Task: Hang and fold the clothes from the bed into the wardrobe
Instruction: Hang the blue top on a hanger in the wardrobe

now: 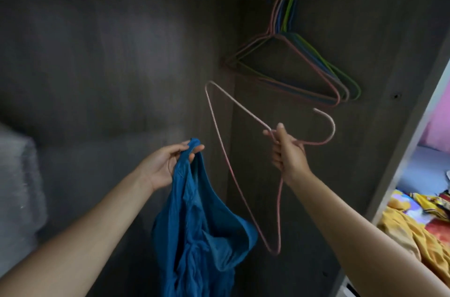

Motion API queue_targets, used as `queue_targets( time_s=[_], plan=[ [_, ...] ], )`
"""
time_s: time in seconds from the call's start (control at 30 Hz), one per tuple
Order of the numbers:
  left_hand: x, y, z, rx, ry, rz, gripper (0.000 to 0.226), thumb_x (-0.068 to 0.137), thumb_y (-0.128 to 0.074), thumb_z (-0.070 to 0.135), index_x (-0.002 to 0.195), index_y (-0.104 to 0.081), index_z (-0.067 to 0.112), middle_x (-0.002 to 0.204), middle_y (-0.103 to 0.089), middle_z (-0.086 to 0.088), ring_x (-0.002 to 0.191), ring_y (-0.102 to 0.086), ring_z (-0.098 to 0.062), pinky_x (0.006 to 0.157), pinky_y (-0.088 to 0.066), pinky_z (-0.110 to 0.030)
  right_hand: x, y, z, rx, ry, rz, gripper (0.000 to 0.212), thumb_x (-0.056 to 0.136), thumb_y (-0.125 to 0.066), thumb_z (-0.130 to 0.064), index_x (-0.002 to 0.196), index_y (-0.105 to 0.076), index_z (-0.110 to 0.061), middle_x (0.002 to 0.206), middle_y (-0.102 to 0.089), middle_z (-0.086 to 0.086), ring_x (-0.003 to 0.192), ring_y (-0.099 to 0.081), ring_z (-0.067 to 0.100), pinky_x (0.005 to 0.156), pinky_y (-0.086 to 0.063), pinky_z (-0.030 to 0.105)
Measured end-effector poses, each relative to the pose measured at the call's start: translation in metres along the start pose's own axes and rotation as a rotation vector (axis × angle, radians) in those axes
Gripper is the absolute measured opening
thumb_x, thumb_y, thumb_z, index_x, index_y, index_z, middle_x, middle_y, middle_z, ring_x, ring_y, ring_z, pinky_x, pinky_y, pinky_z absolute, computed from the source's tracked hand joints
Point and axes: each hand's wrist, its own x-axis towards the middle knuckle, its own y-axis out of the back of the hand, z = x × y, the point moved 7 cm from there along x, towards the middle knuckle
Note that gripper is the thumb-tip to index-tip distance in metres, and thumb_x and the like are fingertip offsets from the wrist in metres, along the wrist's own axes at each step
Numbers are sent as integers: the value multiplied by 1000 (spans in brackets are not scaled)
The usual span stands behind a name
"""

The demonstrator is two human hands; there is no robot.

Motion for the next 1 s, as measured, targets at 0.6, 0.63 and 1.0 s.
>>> queue_targets(
  time_s=[0.6,0.63,1.0],
  plan=[
    [-15,-15,-9,12,83,49,18,66,-58,3,71,-73,-7,77,-74,-12,48,-65,-9,39,-47,-17,-75,-15,4,255,156,-231,46,83,-57,-50,53,-65,-16,40,-31,-13,33,-24,0,34,-17,13],
    [-18,-16,-4,14,103,39,19,67,-57,4,68,-73,-6,74,-73,-10,40,-58,-4,34,-42,-15,-76,-12,16,191,143,-233,48,85,-58,-49,52,-65,-15,40,-31,-12,34,-24,1,35,-18,13],
    [-30,53,13,310,101,257,26,97,-44,4,83,-66,0,59,-69,-7,42,-62,-11,40,-50,-19,-94,19,53,-605,-237,-597,33,89,-51,-45,88,-72,-19,49,-37,-4,41,-28,9,38,-21,19]
  ],
)
